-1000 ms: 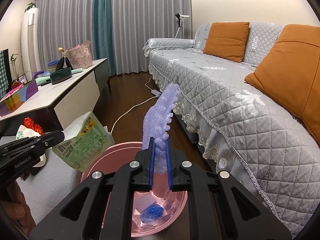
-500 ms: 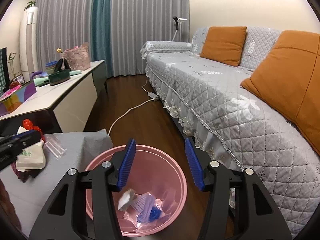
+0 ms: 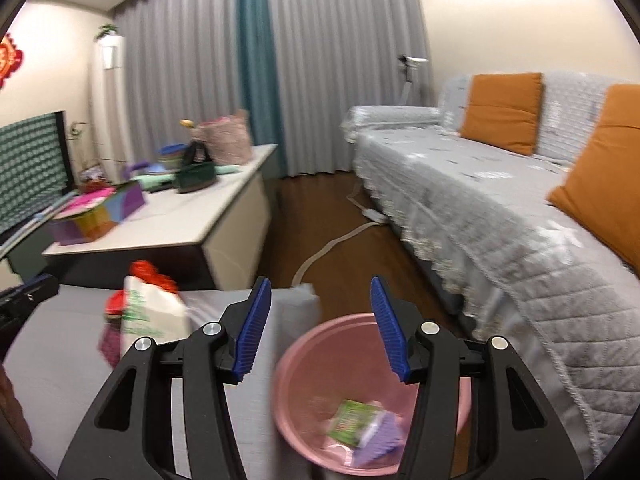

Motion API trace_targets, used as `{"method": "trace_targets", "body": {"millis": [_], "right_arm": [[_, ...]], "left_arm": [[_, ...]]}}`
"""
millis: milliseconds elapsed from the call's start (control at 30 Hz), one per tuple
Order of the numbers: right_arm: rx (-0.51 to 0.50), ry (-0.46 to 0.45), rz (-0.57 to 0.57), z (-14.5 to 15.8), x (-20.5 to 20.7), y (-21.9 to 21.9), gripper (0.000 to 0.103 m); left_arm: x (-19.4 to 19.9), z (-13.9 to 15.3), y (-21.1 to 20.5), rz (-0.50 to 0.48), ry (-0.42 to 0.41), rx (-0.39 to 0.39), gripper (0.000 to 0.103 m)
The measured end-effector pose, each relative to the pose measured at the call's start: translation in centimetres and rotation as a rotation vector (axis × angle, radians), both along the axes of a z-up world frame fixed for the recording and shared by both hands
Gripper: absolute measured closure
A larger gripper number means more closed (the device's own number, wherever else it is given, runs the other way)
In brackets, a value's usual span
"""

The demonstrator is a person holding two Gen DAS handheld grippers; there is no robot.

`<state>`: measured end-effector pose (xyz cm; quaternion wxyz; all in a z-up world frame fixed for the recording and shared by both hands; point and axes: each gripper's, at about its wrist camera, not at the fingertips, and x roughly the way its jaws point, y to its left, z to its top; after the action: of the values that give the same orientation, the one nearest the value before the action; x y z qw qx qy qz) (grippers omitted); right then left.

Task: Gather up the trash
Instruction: 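Open right tool dropping purple net while left tool drops green packet into bin, then move right tool to white paper bag while left tool approaches pink-patterned box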

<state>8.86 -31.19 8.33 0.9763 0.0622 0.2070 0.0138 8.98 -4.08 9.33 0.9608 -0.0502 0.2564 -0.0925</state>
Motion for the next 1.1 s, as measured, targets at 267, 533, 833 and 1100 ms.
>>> {"method": "trace_targets", "body": {"millis": [267,533,833,1100], "right_arm": [[0.024,0.001,0.182,0.0,1.2,6.7,0.05],[0.006,0.035,0.292,-1.1,3.6,12.4,0.05],[-0.056,0.124,0.383,-4.2,7.1,18.4,0.05],[-0.1,0.207,0.397,-6.6,9.1,19.3,0.07]], "left_arm": [[-1.3,-2.7,5.9,0.109,0.039,-0.012,0.08],[-0.3,-4.7,9.5,0.17,0.079,-0.044,0.08],[2.4,-7.6,9.5,0.122,0.14,-0.077,0.08],[4.9,-10.1,7.7,0.014,0.204,-0.129,0.078]]}}
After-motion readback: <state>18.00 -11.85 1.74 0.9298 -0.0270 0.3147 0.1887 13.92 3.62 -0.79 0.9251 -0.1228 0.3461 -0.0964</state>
